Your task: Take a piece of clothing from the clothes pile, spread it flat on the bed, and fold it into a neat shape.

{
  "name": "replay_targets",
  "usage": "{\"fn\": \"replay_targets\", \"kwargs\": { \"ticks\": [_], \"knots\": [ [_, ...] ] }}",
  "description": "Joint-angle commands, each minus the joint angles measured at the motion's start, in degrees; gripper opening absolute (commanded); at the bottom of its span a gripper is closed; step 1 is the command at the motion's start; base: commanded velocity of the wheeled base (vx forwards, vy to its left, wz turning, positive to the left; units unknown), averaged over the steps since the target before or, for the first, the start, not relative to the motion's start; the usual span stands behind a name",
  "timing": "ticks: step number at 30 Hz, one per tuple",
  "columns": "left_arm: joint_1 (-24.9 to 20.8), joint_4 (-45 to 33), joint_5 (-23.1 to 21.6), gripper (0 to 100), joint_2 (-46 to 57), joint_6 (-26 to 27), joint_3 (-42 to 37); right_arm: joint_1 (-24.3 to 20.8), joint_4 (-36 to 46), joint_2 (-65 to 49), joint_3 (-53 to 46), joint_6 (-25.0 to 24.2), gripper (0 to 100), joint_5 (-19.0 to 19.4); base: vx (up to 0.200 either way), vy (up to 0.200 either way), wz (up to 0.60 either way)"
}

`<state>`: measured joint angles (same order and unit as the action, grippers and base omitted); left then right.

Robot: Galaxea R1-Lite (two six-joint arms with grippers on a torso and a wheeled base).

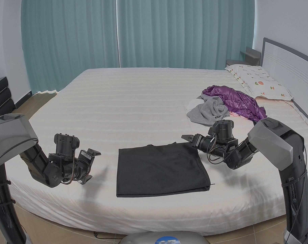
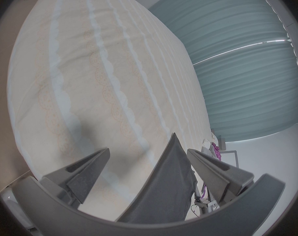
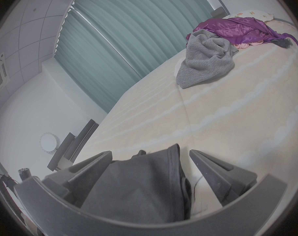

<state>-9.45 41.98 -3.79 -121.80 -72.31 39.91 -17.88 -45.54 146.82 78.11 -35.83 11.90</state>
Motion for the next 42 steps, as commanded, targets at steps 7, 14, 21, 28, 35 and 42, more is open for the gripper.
{"fn": "replay_targets", "kwargs": {
  "ticks": [7, 14, 21, 28, 35, 42],
  "knots": [
    [0.0, 0.0, 0.1, 100, -0.1, 0.0, 0.0, 0.0, 1.4, 4.6, 4.8, -0.2, 0, -1.5, 0.0, 0.0, 0.0],
    [0.0, 0.1, 0.1, 100, -0.2, 0.0, 0.0, 0.5, 1.9, 4.8, 7.1, -0.3, 0, -3.9, 0.0, 0.0, 0.0],
    [-0.1, 0.0, 0.1, 100, -0.2, 0.0, 0.0, 0.7, 2.0, 4.7, 6.6, -0.3, 0, -4.4, 0.0, 0.0, 0.0],
    [-0.1, 0.1, 0.1, 100, -0.1, 0.0, 0.0, 1.4, 2.0, 5.0, 6.4, -0.3, 0, -4.8, 0.0, 0.0, 0.0],
    [0.0, 0.0, 0.1, 100, -0.1, 0.0, 0.0, 1.4, 1.4, 1.6, 4.9, -5.7, 100, -4.7, 0.0, 0.0, 0.0],
    [-0.1, 0.0, 0.1, 100, 0.0, 0.0, -0.1, 2.6, -4.7, -7.6, -12.0, -9.3, 100, -3.9, 0.0, 0.0, 0.0]
  ]
}}
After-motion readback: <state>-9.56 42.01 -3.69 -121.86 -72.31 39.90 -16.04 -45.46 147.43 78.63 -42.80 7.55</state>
